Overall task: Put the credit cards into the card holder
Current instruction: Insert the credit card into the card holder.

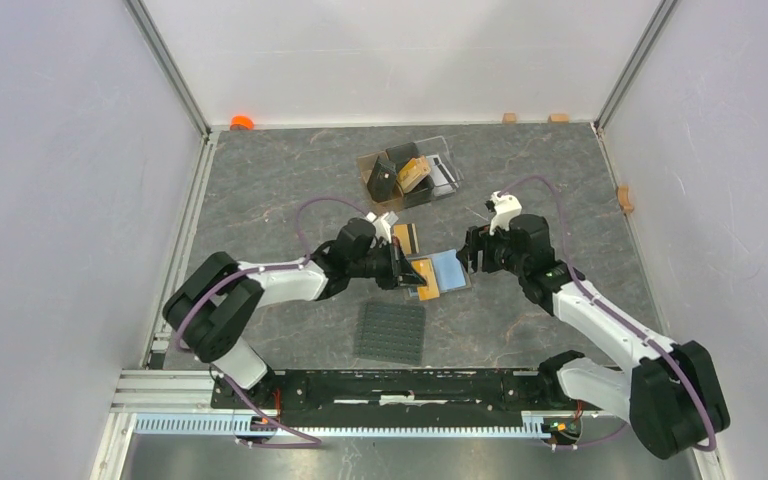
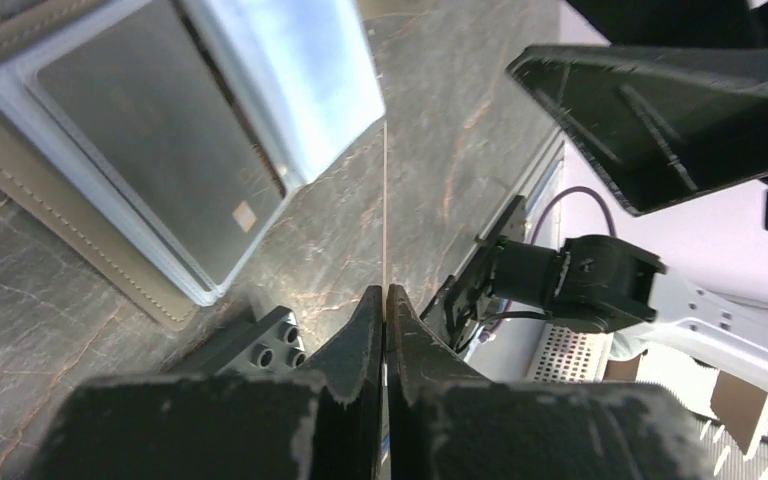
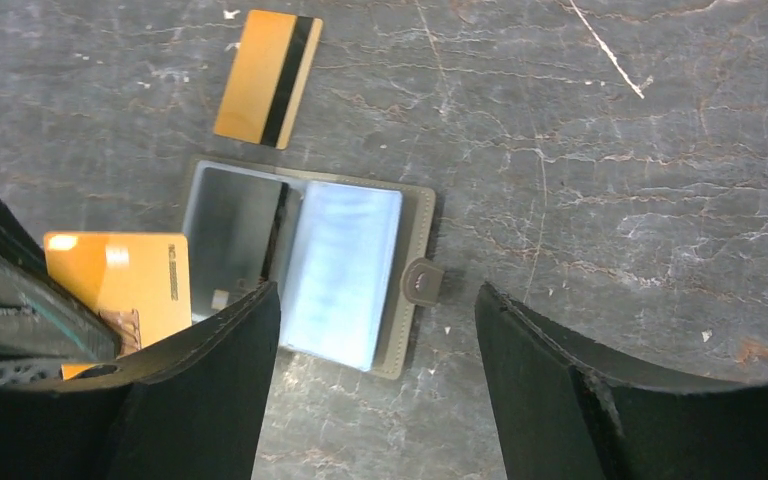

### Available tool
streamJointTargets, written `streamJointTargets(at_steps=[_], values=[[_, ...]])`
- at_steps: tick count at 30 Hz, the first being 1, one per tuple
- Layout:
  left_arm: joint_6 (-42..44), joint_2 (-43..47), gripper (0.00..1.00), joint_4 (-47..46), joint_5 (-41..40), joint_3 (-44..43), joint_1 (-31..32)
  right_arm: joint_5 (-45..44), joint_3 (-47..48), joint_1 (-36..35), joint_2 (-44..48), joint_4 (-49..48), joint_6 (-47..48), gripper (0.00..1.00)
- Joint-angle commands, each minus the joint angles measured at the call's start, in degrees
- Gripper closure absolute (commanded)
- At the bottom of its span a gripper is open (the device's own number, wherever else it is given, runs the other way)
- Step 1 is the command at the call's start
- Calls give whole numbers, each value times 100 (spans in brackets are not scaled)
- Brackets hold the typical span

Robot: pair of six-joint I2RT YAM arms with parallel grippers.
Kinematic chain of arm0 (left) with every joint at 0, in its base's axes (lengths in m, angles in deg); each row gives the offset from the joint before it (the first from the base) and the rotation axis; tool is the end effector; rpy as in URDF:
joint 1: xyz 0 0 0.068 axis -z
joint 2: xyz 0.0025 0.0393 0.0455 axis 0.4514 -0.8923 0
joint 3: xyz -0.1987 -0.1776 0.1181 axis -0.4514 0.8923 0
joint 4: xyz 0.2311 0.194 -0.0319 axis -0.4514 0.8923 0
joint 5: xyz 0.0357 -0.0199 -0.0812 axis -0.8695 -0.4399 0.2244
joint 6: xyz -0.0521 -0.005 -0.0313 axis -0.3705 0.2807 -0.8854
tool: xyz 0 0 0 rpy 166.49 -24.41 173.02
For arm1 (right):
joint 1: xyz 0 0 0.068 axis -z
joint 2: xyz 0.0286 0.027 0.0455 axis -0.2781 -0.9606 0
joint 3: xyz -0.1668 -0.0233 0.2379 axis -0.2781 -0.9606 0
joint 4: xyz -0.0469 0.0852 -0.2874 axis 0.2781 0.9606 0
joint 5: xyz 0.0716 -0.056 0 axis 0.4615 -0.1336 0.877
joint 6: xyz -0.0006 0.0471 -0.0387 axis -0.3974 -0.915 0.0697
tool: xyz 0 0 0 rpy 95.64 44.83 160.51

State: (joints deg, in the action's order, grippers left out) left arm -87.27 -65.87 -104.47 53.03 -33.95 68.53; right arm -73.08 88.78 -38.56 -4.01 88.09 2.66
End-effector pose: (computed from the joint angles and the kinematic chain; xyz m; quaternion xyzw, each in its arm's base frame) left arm 0.2496 -0.2512 0.1566 0.0354 0.8494 -0.4988 0.1685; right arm 0.2415 0.1070 0.2038 -0.1008 0.8672 0.2128 0.4387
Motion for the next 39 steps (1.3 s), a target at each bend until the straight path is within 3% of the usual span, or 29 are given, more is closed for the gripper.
streamJointTargets(at_steps=[1,8,15,30,39], values=[[-420,-377,98,-425,-291,-191,67,-353,-77,-52,-413,-660,260,26],[-552,-1120,98,-512,67,-469,67,-542,36,-69,-1085,-865,338,42],[-570,-1388,98,-501,0,-554,42,-443,58,-76,-1469,-996,347,47],[-1109,-1828,98,-1402,502,-473,-239,-1090,125,-79,-1752,-709,265,93],[-1365,-2015,98,-1563,656,-428,-265,-1165,151,-74,-1812,-603,206,100]])
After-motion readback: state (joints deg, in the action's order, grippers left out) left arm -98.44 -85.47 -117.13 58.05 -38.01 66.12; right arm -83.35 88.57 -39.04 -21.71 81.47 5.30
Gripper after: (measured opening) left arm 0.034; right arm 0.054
